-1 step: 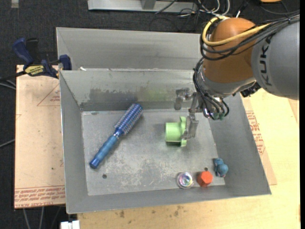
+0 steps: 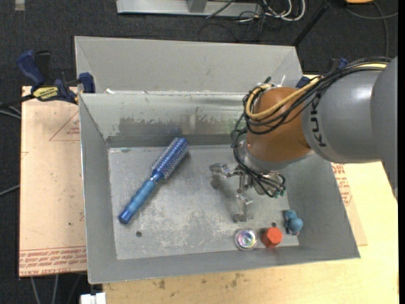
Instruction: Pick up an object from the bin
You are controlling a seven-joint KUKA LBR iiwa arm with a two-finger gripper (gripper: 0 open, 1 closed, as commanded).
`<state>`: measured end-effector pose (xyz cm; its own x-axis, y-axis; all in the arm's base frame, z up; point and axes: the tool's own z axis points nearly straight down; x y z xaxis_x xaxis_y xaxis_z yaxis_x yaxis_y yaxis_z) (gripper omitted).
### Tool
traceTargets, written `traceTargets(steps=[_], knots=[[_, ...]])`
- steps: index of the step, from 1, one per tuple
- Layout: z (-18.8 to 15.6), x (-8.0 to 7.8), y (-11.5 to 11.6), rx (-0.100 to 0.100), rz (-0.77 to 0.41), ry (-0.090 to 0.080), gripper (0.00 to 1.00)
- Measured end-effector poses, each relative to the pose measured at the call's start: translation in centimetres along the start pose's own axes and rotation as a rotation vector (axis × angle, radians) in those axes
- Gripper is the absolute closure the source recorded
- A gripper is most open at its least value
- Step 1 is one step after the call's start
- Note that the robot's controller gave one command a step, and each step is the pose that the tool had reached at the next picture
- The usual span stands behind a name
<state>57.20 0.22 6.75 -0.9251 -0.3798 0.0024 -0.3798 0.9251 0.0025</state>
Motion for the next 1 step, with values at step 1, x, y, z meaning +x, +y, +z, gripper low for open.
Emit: traceTargets(steps=[1], knots=[[-1.56, -0.36, -12.28, -0.001, -0.003, -0.009, 0.00]])
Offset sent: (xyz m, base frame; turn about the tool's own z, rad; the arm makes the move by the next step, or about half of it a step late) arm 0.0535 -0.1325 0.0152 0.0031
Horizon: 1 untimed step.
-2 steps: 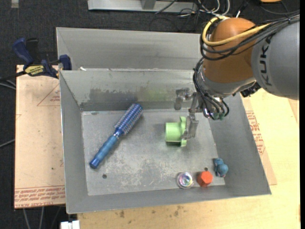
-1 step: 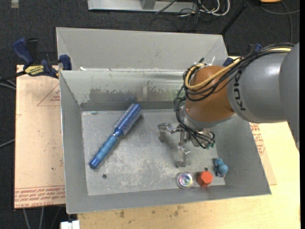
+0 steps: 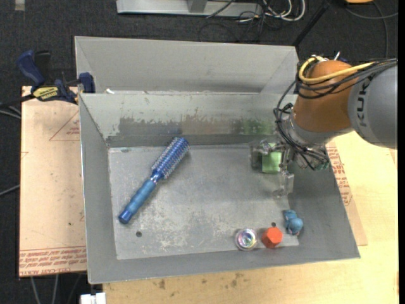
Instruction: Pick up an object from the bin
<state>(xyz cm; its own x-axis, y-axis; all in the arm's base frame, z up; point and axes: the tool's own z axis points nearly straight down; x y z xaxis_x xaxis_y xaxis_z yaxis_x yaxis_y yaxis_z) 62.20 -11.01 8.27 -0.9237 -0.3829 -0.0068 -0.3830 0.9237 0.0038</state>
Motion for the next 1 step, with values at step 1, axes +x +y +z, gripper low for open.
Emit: traceTargets(steps=[1], knots=[[-2.86, -2.53, -1.89, 0.006, -0.055, 0.000, 0.00]])
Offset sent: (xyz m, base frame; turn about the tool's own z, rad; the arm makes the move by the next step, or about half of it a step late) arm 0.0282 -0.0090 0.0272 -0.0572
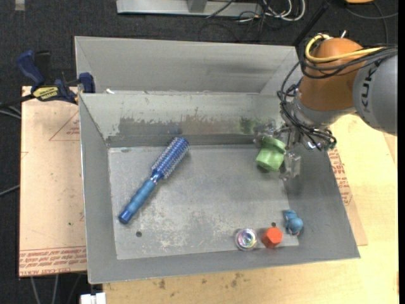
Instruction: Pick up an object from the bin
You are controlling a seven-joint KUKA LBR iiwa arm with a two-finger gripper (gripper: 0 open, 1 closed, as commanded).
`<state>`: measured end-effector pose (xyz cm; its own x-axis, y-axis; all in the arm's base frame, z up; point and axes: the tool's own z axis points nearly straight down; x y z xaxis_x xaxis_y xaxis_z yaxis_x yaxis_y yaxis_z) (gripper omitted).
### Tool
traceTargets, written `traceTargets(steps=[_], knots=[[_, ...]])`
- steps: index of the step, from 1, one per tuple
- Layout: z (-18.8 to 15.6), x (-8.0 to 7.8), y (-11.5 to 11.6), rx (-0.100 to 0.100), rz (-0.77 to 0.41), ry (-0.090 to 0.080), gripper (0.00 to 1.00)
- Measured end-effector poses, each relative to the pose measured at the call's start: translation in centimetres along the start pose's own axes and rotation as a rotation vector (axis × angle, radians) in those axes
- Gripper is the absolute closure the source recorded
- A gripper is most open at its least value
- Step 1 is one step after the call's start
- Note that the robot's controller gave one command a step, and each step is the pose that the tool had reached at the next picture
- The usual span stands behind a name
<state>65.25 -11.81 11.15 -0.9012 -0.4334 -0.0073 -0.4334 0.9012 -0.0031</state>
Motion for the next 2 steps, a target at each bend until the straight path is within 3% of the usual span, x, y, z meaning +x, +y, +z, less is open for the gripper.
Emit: traceTargets(steps=[1, 2], knots=[[0.10, -0.19, 0.53, -0.012, -0.001, -0.001, 1.00], [0.14, 0.09, 0.12, -0.004, 0.000, 0.003, 0.00]])
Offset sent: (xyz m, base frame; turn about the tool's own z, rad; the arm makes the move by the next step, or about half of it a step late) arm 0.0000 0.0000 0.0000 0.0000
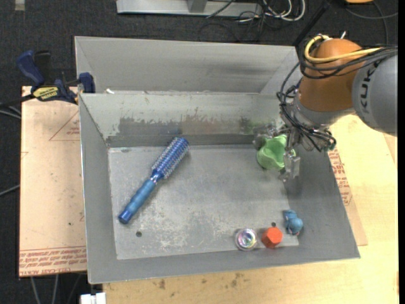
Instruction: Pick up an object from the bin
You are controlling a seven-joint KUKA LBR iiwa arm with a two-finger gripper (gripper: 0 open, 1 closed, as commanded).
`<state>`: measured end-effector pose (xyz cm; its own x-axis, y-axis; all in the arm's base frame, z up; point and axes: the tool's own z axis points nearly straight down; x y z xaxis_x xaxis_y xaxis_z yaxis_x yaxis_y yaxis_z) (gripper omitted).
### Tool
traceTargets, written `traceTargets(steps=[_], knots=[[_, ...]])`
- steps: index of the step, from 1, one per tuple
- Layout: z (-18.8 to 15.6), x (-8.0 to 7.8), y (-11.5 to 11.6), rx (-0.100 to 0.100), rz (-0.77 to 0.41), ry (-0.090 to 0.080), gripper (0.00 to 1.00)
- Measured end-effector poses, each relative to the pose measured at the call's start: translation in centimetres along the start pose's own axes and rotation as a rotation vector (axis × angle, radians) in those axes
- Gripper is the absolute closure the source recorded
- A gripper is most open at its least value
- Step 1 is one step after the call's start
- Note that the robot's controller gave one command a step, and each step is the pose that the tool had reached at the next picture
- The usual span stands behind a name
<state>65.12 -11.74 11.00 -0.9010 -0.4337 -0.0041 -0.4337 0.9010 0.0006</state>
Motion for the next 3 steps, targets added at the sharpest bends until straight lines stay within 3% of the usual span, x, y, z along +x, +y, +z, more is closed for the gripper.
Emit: traceTargets(steps=[1, 2, 3], knots=[[1.2, 1.8, -2.1, 0.000, 0.073, 0.001, 0.00], [1.2, 1.7, -2.0, -0.002, 0.074, 0.000, 1.00], [-16.1, 2.8, 0.0, 0.007, 0.062, -0.007, 1.00]])
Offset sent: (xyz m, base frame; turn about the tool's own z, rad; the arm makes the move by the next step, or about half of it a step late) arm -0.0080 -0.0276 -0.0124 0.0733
